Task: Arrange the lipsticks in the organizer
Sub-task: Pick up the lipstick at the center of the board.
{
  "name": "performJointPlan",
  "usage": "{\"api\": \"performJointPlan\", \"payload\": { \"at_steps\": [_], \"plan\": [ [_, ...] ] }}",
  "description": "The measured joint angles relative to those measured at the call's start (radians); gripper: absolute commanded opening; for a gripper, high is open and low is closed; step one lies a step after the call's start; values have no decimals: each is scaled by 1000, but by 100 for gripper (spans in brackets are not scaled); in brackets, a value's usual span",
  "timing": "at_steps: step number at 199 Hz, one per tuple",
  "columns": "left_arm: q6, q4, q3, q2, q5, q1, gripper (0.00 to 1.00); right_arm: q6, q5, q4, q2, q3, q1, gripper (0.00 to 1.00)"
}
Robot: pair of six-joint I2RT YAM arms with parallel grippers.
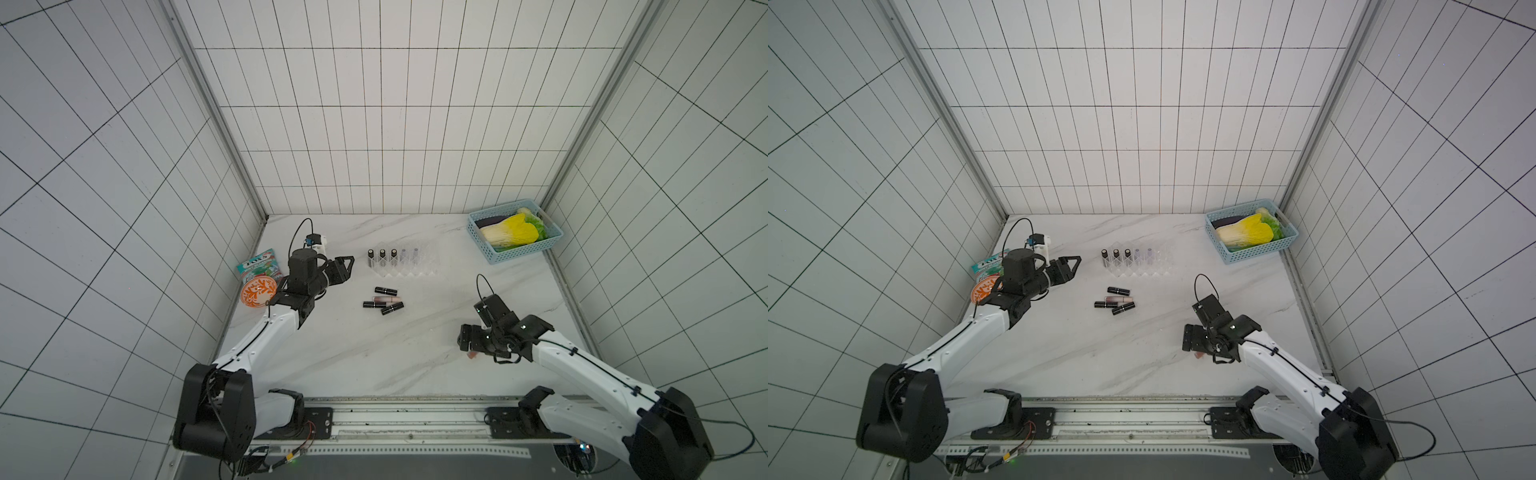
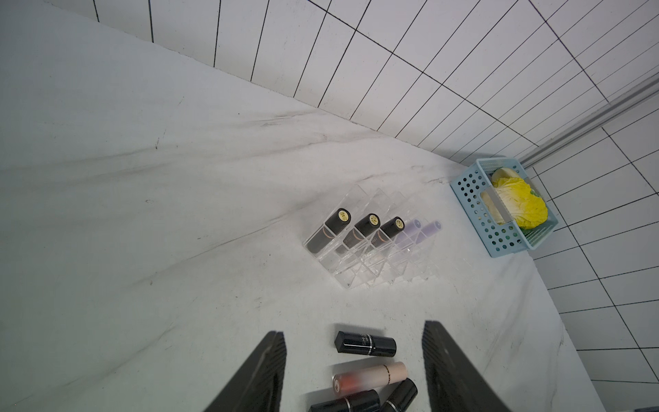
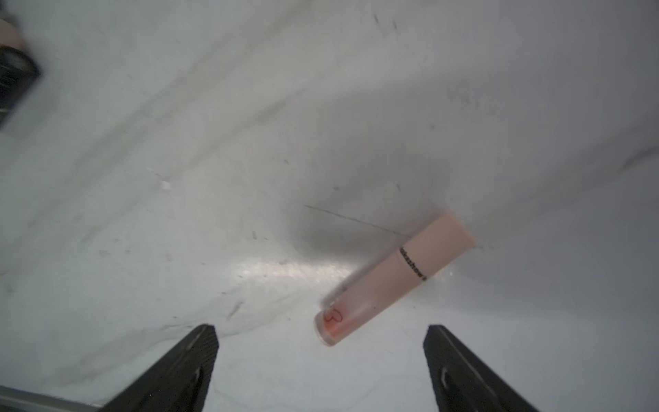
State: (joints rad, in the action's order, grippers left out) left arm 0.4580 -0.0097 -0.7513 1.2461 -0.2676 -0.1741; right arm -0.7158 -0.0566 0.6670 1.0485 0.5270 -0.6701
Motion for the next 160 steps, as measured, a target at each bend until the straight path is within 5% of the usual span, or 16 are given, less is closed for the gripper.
{"api": "performJointPlan", "payload": {
  "at_steps": [81,160],
  "plan": [
    [2,-1,0,-62,-23,28,59,-131,-17,-195,84,-27,-6,95],
    [2,-2,11,-72,-27,38,60,18,-55,-232,320,185,-3,100]
  ]
}}
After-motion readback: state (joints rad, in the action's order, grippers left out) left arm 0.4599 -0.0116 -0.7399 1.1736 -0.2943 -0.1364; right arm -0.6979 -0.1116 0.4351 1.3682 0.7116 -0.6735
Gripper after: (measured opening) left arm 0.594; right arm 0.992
